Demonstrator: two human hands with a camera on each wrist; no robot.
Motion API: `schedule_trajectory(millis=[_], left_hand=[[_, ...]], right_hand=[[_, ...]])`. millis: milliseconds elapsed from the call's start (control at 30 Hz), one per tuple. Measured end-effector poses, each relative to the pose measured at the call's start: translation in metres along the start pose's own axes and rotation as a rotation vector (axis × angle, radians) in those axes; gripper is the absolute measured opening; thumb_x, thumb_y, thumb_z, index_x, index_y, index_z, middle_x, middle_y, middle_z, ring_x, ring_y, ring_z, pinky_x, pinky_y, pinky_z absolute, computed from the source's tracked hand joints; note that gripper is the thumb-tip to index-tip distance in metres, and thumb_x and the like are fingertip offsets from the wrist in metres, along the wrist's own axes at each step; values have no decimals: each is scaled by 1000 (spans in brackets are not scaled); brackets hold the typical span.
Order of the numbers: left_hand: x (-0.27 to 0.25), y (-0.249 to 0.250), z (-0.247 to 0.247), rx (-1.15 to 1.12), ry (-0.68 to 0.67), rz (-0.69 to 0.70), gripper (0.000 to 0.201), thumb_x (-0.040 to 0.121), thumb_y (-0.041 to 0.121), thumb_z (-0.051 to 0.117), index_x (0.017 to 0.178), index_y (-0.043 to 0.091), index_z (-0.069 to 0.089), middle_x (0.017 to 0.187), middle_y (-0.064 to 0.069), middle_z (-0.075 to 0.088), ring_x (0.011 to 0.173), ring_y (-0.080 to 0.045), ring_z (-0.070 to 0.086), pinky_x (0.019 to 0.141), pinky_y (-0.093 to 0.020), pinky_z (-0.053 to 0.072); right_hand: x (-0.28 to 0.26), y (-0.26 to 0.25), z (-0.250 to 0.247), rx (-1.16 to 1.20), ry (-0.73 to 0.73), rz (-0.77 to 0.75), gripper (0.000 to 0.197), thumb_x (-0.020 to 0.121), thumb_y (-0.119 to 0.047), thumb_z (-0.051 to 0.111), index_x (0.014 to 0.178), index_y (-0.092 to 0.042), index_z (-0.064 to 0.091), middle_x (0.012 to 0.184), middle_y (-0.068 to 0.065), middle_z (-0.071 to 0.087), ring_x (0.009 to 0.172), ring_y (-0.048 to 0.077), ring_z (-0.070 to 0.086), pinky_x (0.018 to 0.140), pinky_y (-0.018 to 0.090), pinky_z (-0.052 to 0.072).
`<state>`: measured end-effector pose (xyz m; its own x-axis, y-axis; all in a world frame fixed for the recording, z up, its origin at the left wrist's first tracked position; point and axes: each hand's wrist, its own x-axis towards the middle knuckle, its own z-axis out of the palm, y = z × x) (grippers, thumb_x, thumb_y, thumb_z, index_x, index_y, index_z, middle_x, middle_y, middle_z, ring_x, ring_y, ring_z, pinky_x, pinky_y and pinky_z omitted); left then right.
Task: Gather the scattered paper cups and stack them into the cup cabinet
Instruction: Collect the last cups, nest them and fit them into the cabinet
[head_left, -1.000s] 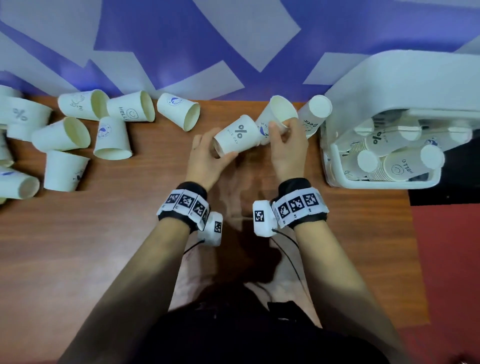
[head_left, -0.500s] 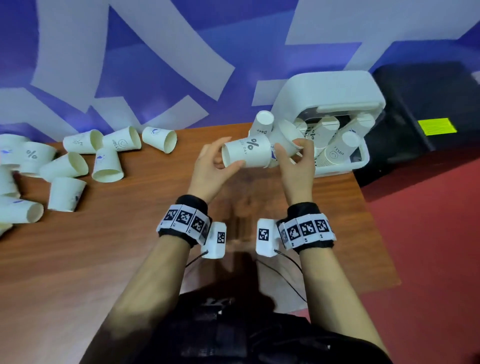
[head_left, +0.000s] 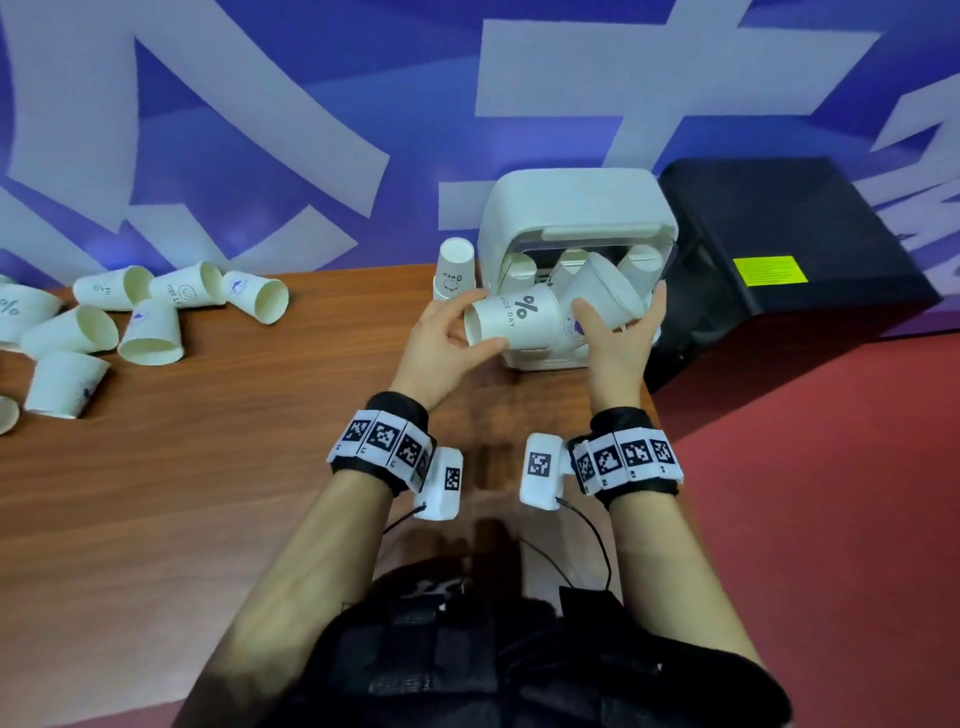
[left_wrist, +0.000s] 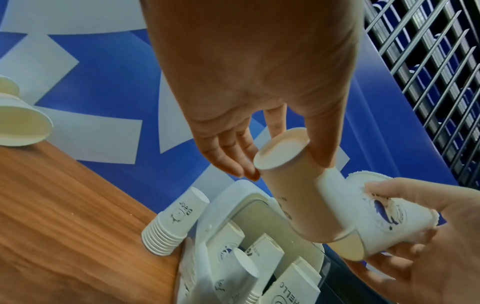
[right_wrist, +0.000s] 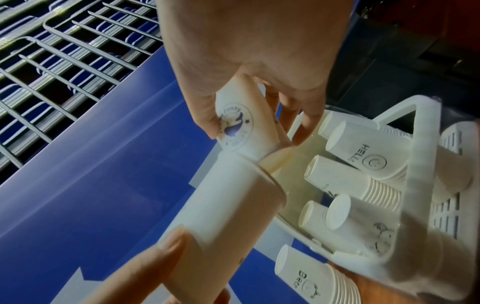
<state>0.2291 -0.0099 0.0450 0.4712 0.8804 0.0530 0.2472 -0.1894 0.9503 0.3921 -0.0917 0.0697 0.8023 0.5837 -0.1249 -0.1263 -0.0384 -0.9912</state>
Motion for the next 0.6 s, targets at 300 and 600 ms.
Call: schedule_trajectory(millis=[300,600], left_hand=[[32,14,67,78,251,-64,62,72,22,80,126,14,50,125,-5,49,108,-17,50,94,-31,43],[71,14,125,386,314,77,48,76,19,71,121,15,54,122,-3,54,113,-24,47,97,-33,40]], right_hand=[[69,-9,-58,-48,-3,-28,83,80,-16,73,148,-8,26,136,7,49,112,10,55,96,24,47],[119,2,-93,-170,-54,-43,60,77,-24,77,128,-14,47,109,-1,63,93,10,63,90,35,53]])
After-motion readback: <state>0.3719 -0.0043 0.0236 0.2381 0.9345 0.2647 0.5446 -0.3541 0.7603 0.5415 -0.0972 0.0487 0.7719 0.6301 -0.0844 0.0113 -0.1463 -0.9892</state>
